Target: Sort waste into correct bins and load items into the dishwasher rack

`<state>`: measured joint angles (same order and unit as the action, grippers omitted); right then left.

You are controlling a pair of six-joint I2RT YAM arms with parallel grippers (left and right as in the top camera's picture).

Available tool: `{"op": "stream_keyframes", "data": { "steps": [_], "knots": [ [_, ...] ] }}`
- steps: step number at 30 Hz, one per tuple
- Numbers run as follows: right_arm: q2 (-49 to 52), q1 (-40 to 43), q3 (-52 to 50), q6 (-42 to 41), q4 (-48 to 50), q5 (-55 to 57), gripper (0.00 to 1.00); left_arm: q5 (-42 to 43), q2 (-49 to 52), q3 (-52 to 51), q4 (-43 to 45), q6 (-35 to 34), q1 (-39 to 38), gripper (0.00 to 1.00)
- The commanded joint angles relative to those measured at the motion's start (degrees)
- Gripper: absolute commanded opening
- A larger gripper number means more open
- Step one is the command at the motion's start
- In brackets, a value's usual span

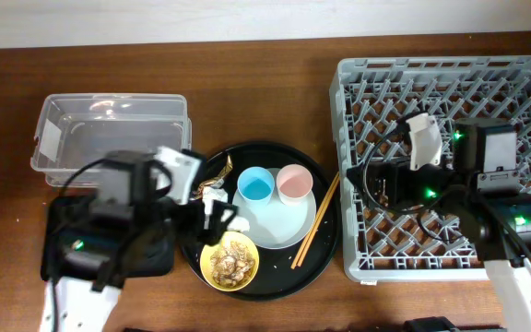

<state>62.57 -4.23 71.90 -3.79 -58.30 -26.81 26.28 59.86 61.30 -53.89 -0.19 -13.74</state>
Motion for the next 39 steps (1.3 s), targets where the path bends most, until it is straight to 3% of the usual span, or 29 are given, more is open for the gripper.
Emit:
{"op": "stream_keyframes", "data": {
  "steps": [1,3,4,6,9,14,18,20,24,25,26,27,28,29,31,35,37,39],
  "knots": [
    [-0.85,-0.17,2.73,-2.95,0.02,1.2,0.98,9.18,4.61,0.2,7.8,-0.72,-5.99,0.99],
    [-1.66,-0.2,3.45,-2.97,0.0,1.4,0.98,-4.15,8.85,0.2,10.97,-3.85,-10.08,0.97],
    [-1.77,-0.2,3.43,-2.99,-1.2,1.42,0.98,-20.76,13.73,0.2,12.07,-8.94,-14.03,0.95],
    [-1.66,-0.2,3.43,-2.95,-3.56,1.44,0.98,-25.73,22.45,0.2,18.05,-12.48,-16.87,0.92],
    [-1.66,-0.2,3.43,-2.93,-5.66,1.64,0.98,-35.19,27.26,0.2,21.0,-15.89,-16.85,0.84],
    [0.15,-0.2,3.43,-2.95,-6.29,1.62,0.98,-35.32,31.74,0.2,23.93,-16.74,-16.85,0.75],
    [1.79,-0.2,3.43,-2.93,-8.83,1.66,0.98,-33.62,34.95,0.2,23.85,-16.72,-16.85,0.23],
    [1.77,-0.2,3.43,-2.93,-9.14,1.66,0.98,-33.53,34.95,0.2,23.1,-16.72,-16.85,0.01],
    [1.77,-0.2,3.43,-2.93,-9.73,1.86,0.98,-32.52,35.23,0.15,21.2,-16.74,-16.85,0.01],
    [1.77,-0.2,3.43,-2.91,-9.79,1.86,0.98,-32.54,35.56,0.13,21.31,-16.74,-16.85,0.16],
    [1.77,-0.2,3.43,-2.93,-9.97,1.86,0.98,-32.5,35.95,0.13,21.29,-16.74,-16.85,0.24],
    [1.77,-0.2,3.43,-2.93,-10.14,1.86,0.98,-32.52,36.02,0.13,21.31,-16.72,-16.85,0.25],
    [1.77,-0.2,3.43,-2.93,-10.49,1.86,0.98,-32.5,36.04,0.13,21.44,-16.72,-16.85,0.24],
    [1.77,-0.2,3.43,-2.93,-10.62,1.86,0.98,-32.04,36.04,0.13,21.24,-16.72,-16.85,0.0],
    [1.77,-0.2,3.43,-2.89,-11.61,1.88,0.98,-31.63,35.01,2.4,16.7,-17.0,-16.2,0.0],
    [1.77,-0.2,3.43,-2.69,-11.85,1.77,0.99,-17.9,20.2,14.6,4.26,-17.16,-5.9,0.0],
    [1.77,-0.2,3.45,-2.19,-9.25,-3.32,0.96,1.75,12.79,15.5,6.54,-15.98,0.5,0.0],
    [1.53,-0.2,3.43,4.35,-1.86,-25.05,0.87,26.53,8.7,15.5,11.52,-14.29,7.58,0.0]
  ]
}}
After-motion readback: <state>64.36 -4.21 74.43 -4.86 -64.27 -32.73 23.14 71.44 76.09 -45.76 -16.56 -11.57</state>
